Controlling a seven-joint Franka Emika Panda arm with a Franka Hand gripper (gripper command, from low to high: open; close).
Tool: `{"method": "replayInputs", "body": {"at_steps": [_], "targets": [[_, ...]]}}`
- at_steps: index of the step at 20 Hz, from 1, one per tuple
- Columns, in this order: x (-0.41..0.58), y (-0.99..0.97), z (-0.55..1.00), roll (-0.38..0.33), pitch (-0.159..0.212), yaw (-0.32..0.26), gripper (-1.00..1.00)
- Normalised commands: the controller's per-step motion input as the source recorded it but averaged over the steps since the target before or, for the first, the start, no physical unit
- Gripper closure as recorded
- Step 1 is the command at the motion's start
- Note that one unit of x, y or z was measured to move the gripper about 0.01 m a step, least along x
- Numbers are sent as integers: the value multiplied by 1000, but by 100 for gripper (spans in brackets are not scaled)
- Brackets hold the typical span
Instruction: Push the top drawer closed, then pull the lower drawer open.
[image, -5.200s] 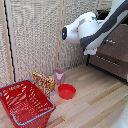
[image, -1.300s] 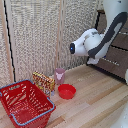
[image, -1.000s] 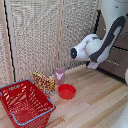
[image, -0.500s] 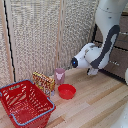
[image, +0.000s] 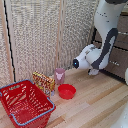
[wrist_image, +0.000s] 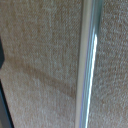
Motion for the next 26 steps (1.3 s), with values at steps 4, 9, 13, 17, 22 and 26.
{"method": "replayInputs", "body": {"at_steps": [4, 9, 13, 17, 22, 26], "targets": [[159, -331, 44, 11, 18, 39, 100], [125, -217, 64, 17, 1, 35, 100], [49, -80, 124, 1, 0, 32, 100], [91, -66, 152, 8, 0, 31, 100], [93, -6, 165, 13, 0, 34, 100], [121, 99, 138, 40, -11, 28, 100]]}}
